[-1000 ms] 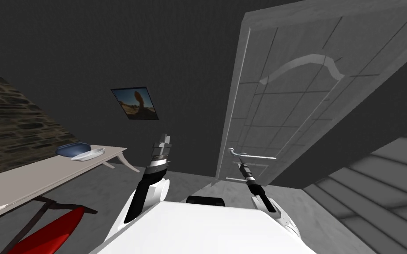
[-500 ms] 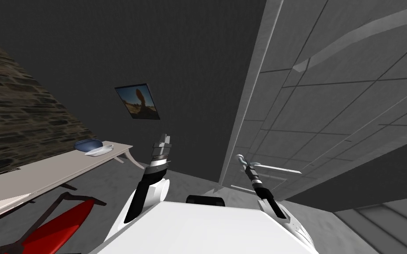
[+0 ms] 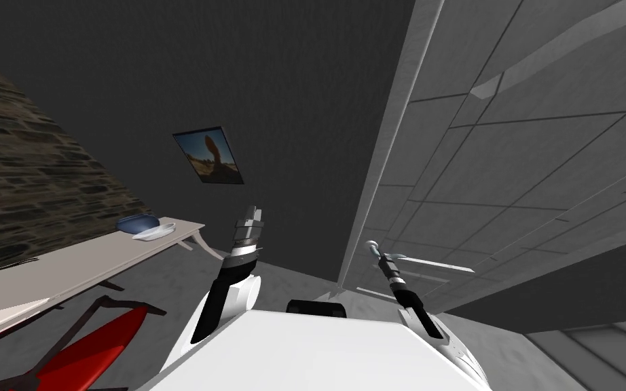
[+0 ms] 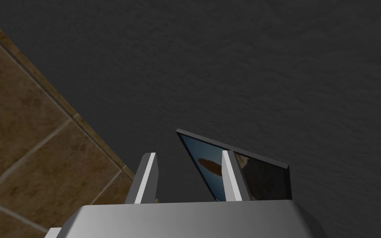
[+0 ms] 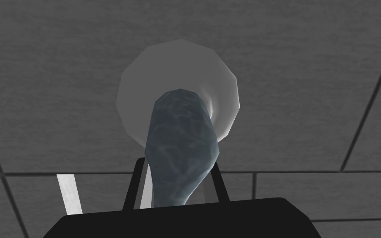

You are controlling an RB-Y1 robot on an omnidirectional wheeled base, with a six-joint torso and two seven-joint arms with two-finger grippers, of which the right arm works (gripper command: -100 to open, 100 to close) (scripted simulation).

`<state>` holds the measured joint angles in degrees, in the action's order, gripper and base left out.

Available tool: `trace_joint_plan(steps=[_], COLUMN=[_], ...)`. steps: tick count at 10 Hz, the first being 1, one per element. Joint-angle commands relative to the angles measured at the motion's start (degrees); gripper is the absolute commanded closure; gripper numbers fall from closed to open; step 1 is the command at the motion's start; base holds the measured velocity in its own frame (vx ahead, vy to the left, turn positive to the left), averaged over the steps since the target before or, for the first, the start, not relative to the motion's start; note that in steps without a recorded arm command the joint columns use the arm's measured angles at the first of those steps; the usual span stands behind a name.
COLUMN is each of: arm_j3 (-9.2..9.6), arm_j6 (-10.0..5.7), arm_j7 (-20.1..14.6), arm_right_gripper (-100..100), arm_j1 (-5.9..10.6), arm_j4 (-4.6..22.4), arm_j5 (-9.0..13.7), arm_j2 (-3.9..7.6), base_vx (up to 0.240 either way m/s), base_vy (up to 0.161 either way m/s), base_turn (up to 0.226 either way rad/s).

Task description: Pull the door open

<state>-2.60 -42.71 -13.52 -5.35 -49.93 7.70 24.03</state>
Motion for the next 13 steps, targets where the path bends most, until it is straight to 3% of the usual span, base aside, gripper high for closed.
trace_joint_plan(steps=[1, 3, 11, 12, 13], arm_j3=[0.02, 0.02, 3.59, 3.86, 3.92], arm_j6=[-0.08, -0.08, -6.00, -6.47, -6.00], arm_j7=[0.09, 0.09, -4.88, -5.27, -5.00], arm_right_gripper=[100, 100, 100, 100, 100], arm_j1=[-0.03, -0.03, -4.90, -5.27, -4.84], arm_j4=[-0.04, -0.04, -0.47, -0.51, -0.14], arm_j5=[-0.05, -0.05, -1.07, -1.15, -1.17], arm_j2=[0.02, 0.02, 4.82, 5.19, 4.65], base_vx=[-0.010, -0.003, -0.186, -0.194, -0.084], base_vy=[-0.001, 0.000, -0.060, -0.064, -0.021], base_turn=[0.004, -0.001, 0.140, 0.116, 0.024])
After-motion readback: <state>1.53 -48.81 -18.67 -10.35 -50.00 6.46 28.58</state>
